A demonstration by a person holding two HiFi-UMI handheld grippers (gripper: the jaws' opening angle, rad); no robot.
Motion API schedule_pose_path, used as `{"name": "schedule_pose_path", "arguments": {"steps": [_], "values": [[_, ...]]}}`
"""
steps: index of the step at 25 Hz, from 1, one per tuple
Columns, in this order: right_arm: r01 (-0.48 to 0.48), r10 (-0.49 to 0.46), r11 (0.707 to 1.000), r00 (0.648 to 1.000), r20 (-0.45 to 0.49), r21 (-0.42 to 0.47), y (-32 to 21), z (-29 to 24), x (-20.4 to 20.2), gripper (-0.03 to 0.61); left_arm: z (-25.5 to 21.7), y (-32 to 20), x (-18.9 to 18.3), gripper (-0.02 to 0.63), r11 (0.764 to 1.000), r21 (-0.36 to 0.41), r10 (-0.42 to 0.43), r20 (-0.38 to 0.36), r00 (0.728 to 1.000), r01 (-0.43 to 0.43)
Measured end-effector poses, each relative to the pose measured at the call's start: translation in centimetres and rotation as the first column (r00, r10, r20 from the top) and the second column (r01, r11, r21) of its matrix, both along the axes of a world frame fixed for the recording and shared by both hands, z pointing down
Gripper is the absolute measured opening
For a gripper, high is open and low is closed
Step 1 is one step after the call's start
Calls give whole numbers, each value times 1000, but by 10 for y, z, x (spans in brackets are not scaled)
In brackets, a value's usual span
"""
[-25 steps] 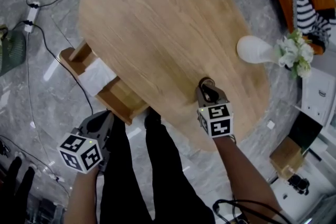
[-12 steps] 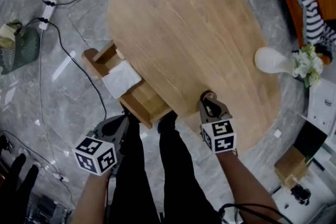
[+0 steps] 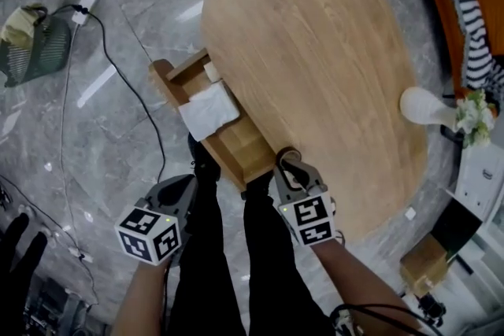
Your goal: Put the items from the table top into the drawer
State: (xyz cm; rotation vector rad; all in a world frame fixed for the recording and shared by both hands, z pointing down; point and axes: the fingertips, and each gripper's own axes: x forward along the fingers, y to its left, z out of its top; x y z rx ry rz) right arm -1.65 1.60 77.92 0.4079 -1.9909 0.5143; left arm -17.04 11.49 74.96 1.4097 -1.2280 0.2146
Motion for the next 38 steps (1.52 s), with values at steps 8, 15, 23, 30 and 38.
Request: {"name": "schedule_pose_path", "arguments": {"steps": [8,15,23,30,38], "values": [[131,-130,991,991,18,-33,33,10,-50,55,4,19,-30,0,998,0,-60,15,998,60],[152,-154,986,988,-30,-61,43,44,-68,55,11,28,-47,0,999,10,-50,32,998,50],[104,-119,987,985,-127,-121,50,80,-54,66,16,41,-53,0,997,-2,-75,32,997,75],[115,-127,984,988,-83,-135,55,65,-52,95,7,45,-49,0,996,2,-86,45,995,86],[123,-115,981,991,64,-150,43,-12,-29,76,-36,38,-20,0,995,26,-101,74,992,99]]}}
